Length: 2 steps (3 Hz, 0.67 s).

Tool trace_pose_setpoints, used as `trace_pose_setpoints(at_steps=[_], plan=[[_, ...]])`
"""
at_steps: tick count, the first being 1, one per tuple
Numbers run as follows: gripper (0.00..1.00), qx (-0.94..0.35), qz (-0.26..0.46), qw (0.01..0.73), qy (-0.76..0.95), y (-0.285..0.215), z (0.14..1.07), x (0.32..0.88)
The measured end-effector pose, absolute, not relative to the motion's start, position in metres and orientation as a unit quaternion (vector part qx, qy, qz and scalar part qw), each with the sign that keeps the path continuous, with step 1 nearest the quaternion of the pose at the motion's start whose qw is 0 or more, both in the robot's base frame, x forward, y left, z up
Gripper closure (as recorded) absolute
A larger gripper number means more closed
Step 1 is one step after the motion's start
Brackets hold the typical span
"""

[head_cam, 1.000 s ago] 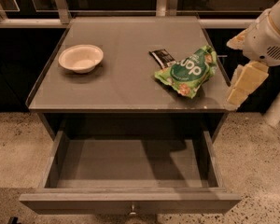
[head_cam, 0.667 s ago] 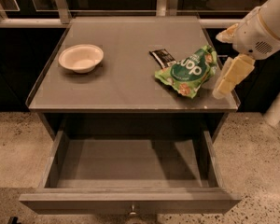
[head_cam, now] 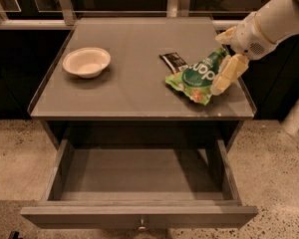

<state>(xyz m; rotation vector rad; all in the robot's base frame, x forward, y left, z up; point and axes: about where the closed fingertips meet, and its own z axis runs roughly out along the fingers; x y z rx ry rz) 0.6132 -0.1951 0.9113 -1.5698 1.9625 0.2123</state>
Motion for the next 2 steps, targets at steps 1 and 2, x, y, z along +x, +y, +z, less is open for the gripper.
trace_pose_setpoints(at_steps=[1,2], plan=[[0.00,-0.582,0.087,0.294,0.753,-0.197,0.886,0.625],[0.17,-0.572,0.101,0.277,0.766,-0.200,0.853,0.624]])
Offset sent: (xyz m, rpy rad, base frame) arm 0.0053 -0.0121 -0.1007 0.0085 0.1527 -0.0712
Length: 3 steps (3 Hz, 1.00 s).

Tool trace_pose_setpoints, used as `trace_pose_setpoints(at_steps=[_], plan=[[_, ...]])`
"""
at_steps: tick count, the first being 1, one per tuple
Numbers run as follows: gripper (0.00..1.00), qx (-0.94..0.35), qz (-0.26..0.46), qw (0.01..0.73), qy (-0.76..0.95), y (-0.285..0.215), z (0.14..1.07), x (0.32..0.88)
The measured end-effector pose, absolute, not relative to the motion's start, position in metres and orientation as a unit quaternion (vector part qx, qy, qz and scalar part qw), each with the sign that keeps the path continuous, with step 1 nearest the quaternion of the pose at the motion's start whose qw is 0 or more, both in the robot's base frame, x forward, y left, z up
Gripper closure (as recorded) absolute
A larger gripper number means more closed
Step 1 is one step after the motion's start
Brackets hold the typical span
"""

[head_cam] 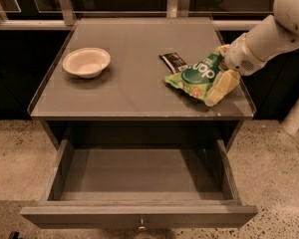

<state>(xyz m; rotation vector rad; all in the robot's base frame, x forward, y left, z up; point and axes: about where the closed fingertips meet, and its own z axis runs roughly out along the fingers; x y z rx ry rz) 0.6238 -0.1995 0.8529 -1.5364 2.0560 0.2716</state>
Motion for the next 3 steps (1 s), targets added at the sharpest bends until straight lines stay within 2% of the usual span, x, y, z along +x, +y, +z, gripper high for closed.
trace_pose_setpoints(at_steps=[3], plan=[[0.87,-0.572,0.101,0.276,0.766,-0.1996,0.8614,0.6237]])
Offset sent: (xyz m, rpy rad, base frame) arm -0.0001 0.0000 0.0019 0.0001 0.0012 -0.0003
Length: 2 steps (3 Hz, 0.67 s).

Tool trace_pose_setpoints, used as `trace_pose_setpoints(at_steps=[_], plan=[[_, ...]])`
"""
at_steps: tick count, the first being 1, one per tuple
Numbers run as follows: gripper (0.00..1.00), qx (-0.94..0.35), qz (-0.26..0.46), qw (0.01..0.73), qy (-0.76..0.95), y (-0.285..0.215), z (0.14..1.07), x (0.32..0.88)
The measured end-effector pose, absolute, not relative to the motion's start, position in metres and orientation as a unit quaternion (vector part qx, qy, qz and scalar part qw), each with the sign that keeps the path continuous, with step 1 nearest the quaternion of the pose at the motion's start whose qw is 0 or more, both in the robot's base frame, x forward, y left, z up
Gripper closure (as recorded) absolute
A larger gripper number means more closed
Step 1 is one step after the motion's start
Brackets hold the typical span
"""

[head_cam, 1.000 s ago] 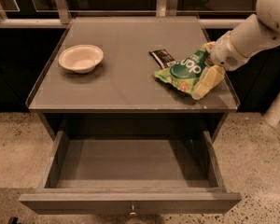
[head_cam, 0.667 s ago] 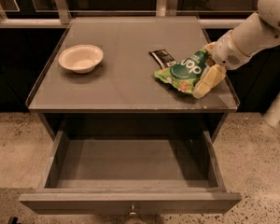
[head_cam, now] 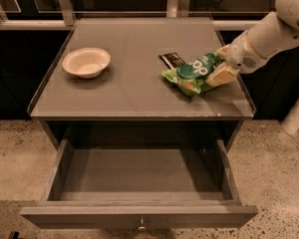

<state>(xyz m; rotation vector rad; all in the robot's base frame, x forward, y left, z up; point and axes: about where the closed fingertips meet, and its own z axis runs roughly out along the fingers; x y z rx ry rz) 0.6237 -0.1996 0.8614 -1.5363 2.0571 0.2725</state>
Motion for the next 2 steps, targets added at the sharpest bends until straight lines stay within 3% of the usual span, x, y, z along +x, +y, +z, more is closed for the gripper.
trace_pose_setpoints(at_steps=[1,2], plan=[[1.00,-0.572,0.101,0.276,0.766,-0.1995,0.8613,0.6238],[1.00,-0.572,0.102,0.276,0.766,-0.1995,0.8614,0.6237]])
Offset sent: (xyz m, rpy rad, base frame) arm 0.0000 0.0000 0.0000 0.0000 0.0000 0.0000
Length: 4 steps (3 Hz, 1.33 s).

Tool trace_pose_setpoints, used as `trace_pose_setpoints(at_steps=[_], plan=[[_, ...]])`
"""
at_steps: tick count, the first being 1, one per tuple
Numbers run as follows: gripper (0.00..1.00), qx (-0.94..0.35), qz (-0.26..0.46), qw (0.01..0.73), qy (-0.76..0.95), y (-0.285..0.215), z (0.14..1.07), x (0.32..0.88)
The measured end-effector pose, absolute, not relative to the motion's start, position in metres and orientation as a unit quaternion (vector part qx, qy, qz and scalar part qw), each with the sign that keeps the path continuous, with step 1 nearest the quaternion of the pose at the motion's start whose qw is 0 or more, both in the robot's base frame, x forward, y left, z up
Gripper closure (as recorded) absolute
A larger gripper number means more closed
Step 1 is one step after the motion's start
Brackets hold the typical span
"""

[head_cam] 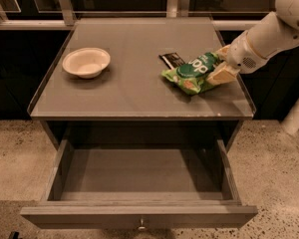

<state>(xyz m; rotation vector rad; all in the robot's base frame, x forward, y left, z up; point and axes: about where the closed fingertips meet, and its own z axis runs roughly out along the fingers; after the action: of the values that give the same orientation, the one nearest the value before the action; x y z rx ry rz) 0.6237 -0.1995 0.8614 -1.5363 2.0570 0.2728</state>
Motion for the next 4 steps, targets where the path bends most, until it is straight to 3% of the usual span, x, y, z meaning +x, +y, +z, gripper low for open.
trace_pose_setpoints(at_steps=[2,3,4], plan=[[1.00,-0.532,0.154,0.323,0.768,-0.200,0.889,0.571],[1.00,-0.465,0.180,0.342,0.797,-0.204,0.899,0.508],[1.00,-0.406,0.203,0.315,0.834,-0.202,0.882,0.444]])
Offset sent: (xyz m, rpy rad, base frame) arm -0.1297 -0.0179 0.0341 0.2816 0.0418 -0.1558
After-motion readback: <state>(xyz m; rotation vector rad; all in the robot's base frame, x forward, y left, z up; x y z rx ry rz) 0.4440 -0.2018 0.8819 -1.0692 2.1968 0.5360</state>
